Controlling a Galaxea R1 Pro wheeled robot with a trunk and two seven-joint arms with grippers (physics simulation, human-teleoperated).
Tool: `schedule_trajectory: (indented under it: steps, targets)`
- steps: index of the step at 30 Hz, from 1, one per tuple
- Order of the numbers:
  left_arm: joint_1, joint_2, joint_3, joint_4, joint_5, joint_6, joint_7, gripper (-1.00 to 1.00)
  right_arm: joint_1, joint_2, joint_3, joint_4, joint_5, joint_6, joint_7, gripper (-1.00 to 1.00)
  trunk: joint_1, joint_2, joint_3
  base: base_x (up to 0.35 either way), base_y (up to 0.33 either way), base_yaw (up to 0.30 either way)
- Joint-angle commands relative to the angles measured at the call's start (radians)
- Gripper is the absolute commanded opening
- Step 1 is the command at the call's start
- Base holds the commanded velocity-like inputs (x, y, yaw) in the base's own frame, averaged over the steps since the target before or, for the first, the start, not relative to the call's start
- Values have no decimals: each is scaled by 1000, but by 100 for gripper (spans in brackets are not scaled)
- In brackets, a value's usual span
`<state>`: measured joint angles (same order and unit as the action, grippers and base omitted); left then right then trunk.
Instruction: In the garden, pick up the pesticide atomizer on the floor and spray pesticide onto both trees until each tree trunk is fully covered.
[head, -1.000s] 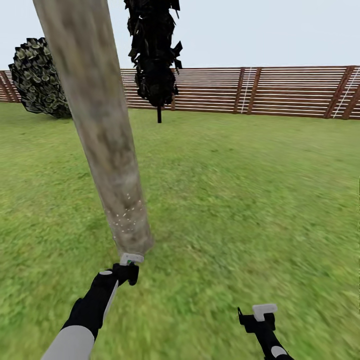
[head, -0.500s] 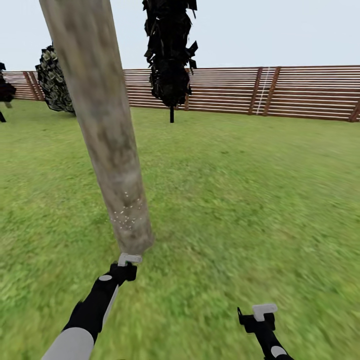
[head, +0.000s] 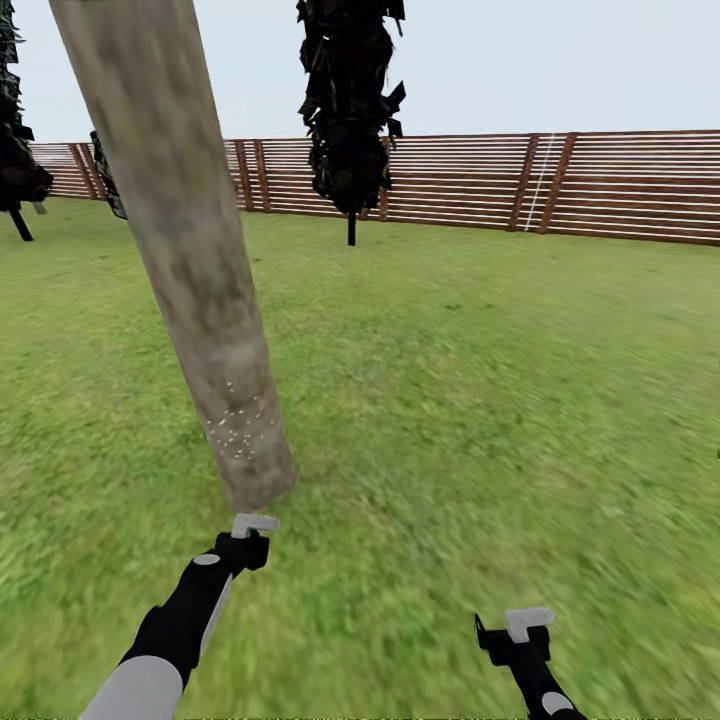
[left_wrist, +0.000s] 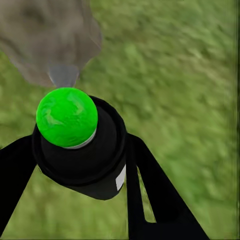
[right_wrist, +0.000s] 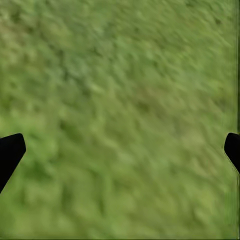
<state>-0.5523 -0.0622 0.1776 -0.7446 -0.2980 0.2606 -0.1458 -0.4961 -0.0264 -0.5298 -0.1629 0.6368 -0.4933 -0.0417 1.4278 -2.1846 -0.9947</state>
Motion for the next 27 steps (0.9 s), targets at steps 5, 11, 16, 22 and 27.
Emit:
schedule_trajectory:
  steps: [5,11,16,22,27]
  targets:
    - [-2,-2,8,-2,-10,12,-11,-100,-1,0,-6,2,10,-4,-4,100,0,0,-1,-97,-274,62]
    - [-3,-2,9,-2,-10,14,-11,-100,-1,0,-6,2,10,-4,-5,100,0,0,-1,-18,-274,263]
    - [-3,-3,9,-2,-10,14,-10,-100,-1,0,-6,2,10,-4,-5,100,0,0,-1,50,-274,271]
    - [-3,-5,8,-2,-10,12,-9,-100,-1,0,-6,2,10,-4,-5,100,0,0,-1,114,-273,71]
    - [-3,-5,9,-2,-10,12,-9,-100,0,0,-6,2,10,-4,-4,100,0,0,-1,203,-223,3]
